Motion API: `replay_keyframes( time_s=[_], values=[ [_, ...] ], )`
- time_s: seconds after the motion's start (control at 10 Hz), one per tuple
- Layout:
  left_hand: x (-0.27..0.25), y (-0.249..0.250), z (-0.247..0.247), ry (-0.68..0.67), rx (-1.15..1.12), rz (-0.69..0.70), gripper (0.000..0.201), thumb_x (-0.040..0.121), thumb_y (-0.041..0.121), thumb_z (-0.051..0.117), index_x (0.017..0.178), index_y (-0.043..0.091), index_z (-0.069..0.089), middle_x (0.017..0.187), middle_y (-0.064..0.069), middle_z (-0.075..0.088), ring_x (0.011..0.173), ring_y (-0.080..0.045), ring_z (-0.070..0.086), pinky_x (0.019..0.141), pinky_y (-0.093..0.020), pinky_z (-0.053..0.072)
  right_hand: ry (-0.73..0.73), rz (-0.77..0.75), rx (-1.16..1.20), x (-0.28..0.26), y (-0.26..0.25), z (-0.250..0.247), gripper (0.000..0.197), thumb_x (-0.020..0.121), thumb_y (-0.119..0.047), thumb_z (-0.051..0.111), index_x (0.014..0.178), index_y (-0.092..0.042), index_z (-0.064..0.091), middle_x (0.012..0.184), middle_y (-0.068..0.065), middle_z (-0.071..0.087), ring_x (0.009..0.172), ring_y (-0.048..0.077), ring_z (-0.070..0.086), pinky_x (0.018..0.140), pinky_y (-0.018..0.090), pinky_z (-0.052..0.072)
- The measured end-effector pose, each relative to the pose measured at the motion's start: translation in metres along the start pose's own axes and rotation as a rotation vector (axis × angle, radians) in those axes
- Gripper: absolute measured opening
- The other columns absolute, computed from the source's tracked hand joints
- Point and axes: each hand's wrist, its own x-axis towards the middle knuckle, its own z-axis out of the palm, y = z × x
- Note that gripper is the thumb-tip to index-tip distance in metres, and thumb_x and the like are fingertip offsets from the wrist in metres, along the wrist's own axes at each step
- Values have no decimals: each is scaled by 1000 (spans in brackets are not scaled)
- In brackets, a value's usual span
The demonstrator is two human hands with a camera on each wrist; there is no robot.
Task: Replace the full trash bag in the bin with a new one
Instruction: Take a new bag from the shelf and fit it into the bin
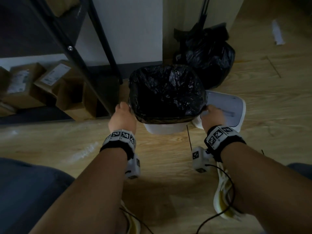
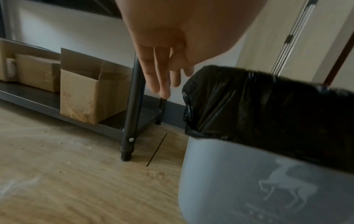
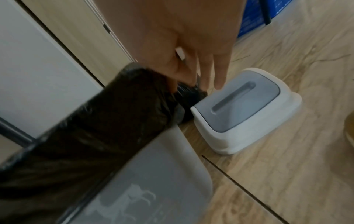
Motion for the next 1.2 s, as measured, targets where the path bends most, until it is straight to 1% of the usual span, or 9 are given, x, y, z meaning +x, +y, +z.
replay_keyframes(
  time_s=[0.2, 0.4, 0.5, 0.6, 0.7, 0.9, 1.0, 1.1, 1.2],
  values=[
    [17, 19, -14, 36, -247, 26, 29, 103, 23, 27, 121, 8, 44, 122, -17, 56, 101, -37, 59, 71, -36, 39, 154, 100, 363, 19, -12, -13, 36, 96, -18, 40, 128, -5, 51, 126, 17, 57, 118, 33, 54, 86, 32, 41],
    [32, 39, -12, -120, -337, -152, 40, 105, 15, 25, 134, -4, 45, 135, -23, 50, 123, -36, 50, 96, -37, 42, 19, 285, 583, 31, -31, -19, 31, 104, -23, 33, 120, -3, 49, 97, 21, 57, 95, 33, 55, 61, 33, 37],
    [35, 33, -5, -138, -282, -135, 44, 104, 23, 28, 130, -4, 52, 132, -23, 55, 124, -37, 50, 101, -39, 40, -133, 122, 82, 31, -34, -22, 24, 99, -5, 41, 115, -2, 59, 127, 21, 59, 119, 34, 55, 83, 33, 45],
    [37, 32, 2, -196, -232, -119, 46, 105, 29, 26, 126, -3, 53, 127, -24, 57, 118, -39, 53, 90, -41, 43, -117, 49, 0, 33, -28, -19, 16, 98, -7, 44, 98, -9, 60, 122, 16, 63, 115, 31, 58, 75, 25, 44],
    [38, 29, 7, -236, -210, -132, 49, 104, 35, 28, 123, -3, 53, 122, -26, 58, 110, -40, 56, 80, -38, 41, -137, 117, 99, 30, -15, -7, 29, 100, -9, 43, 74, -6, 55, 79, 7, 56, 100, 27, 60, 80, 31, 44],
    [34, 31, 10, -191, -158, -132, 45, 104, 28, 31, 118, -5, 56, 119, -26, 61, 110, -40, 58, 85, -40, 46, 56, 228, 407, 22, -9, -9, 22, 100, -13, 40, 101, -14, 62, 102, 8, 63, 88, 17, 61, 84, 31, 44],
    [30, 34, 10, -129, -146, -115, 42, 104, 21, 29, 128, -5, 52, 130, -24, 56, 120, -38, 53, 98, -40, 42, 142, 195, 495, 32, -8, -6, 37, 98, -27, 42, 64, -14, 42, 58, 4, 41, 51, 17, 35, 57, 30, 32],
    [34, 34, 9, -149, -123, -174, 43, 106, 22, 27, 127, -6, 52, 128, -26, 56, 119, -38, 54, 99, -42, 43, 41, 85, 534, 28, -19, -4, 35, 92, -42, 50, 65, -22, 50, 58, 3, 48, 58, 26, 49, 60, 35, 43],
    [47, 29, 7, -135, -172, -217, 48, 105, 30, 29, 115, -7, 58, 119, -25, 61, 110, -38, 58, 83, -39, 44, -42, -30, 428, 29, -28, -1, 31, 89, -34, 61, 111, -12, 66, 103, 9, 68, 99, 28, 64, 91, 41, 53]
  ],
)
